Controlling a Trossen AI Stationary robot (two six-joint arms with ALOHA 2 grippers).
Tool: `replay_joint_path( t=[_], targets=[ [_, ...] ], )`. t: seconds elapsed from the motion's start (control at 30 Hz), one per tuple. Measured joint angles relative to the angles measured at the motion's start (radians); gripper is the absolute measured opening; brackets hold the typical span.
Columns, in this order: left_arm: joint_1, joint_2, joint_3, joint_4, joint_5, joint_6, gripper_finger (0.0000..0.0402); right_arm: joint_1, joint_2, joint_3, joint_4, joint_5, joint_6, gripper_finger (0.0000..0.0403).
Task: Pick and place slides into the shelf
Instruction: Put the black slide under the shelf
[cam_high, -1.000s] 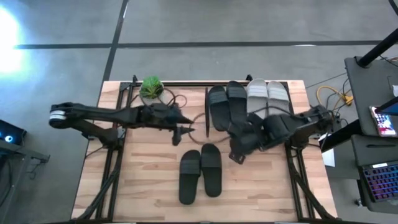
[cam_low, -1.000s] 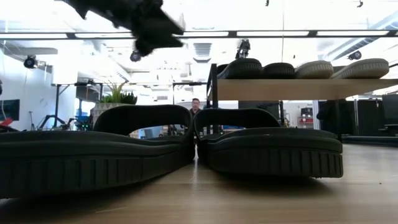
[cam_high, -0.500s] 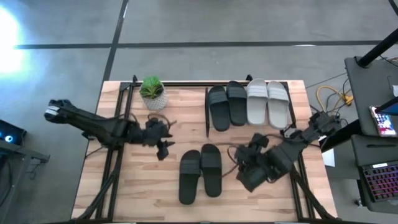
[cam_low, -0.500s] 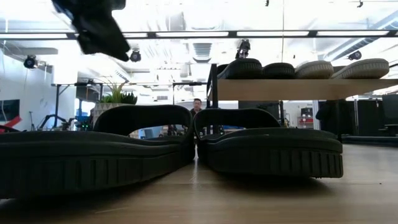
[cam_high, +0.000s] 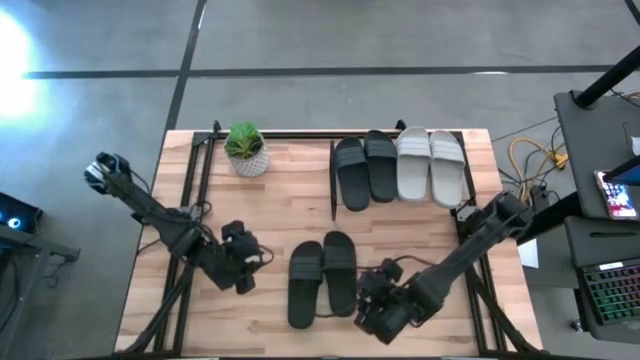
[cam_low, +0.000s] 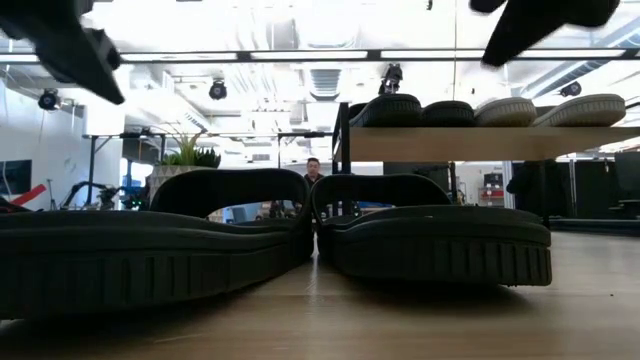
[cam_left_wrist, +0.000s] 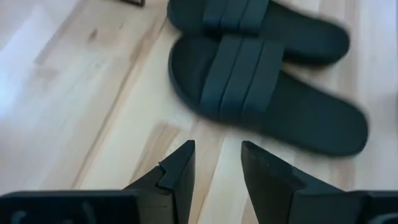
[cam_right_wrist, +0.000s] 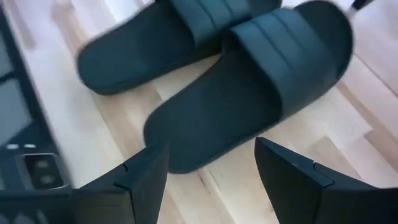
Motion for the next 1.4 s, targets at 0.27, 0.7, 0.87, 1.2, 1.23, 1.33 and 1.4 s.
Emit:
replay_joint_path(
  t=[0.27, 0.7, 0.87, 1.2, 1.23, 1.33, 1.4],
  targets=[
    [-0.085, 0.075, 0.000, -0.149, -0.070, -0.008, 0.0115, -0.026, 0.244, 0.197, -0.187, 0.103, -0.026, 0.0230],
    [-0.087, 0.168, 0.000, -0.179, -0.080, -0.007, 0.0115, -0.108, 0.559, 0.561, -0.493, 0.188, -0.136, 0.0227],
    [-0.087, 0.162, 0.000, -0.179, -0.080, -0.007, 0.0115, -0.142, 0.583, 0.586, -0.525, 0.222, -0.169, 0.0210],
    [-0.086, 0.122, 0.000, -0.178, -0.079, -0.006, 0.0115, -0.223, 0.580, 0.535, -0.515, 0.210, -0.230, 0.0177],
    [-0.086, 0.119, 0.000, -0.179, -0.079, -0.007, 0.0115, -0.229, 0.579, 0.533, -0.516, 0.210, -0.236, 0.0172],
    [-0.086, 0.114, 0.000, -0.178, -0.079, -0.006, 0.0115, -0.240, 0.579, 0.532, -0.516, 0.210, -0.247, 0.0147],
    [-0.086, 0.114, 0.000, -0.179, -0.079, -0.006, 0.0115, -0.244, 0.578, 0.532, -0.517, 0.209, -0.253, 0.0119]
  ],
)
